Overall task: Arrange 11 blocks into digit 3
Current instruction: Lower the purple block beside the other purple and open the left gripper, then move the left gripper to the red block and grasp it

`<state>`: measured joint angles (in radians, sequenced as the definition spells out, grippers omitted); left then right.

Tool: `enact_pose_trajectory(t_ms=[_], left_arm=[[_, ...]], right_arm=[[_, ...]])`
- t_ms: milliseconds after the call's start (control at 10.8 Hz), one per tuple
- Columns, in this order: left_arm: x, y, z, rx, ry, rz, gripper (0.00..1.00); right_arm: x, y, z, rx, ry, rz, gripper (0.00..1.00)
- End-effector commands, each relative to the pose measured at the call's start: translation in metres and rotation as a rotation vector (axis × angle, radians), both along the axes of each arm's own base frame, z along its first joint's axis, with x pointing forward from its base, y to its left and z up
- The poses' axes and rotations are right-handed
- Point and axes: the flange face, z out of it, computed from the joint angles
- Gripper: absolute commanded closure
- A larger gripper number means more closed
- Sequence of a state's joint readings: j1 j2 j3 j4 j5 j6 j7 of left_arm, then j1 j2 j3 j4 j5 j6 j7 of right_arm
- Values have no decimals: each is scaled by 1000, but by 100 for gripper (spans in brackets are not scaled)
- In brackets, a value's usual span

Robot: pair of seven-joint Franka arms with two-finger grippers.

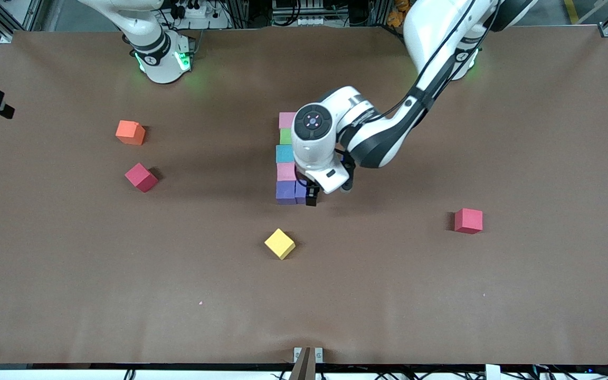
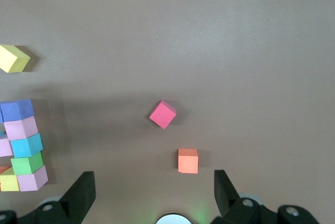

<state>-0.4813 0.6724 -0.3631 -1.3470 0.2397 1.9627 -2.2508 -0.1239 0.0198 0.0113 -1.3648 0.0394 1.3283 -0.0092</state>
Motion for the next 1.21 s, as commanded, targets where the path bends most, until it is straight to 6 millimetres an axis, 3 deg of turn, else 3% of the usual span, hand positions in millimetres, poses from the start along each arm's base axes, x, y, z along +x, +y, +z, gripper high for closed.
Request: enact_pose_trajectory(t_ms=[0,371,836,1114], left_arm=[[4,64,36,42,-2,-151,0],[30,151,68,88,56,-443,0],[52,260,70,96,137,-817,0],[59,321,69,80,181,-1057,0]], right_arm=[[-4,-2,8,20,-2,0,0],[-2,4,7,20,-2,-29,0],[-1,1,4,20,6,-35,0],[0,12,3,19,11,-16,0]])
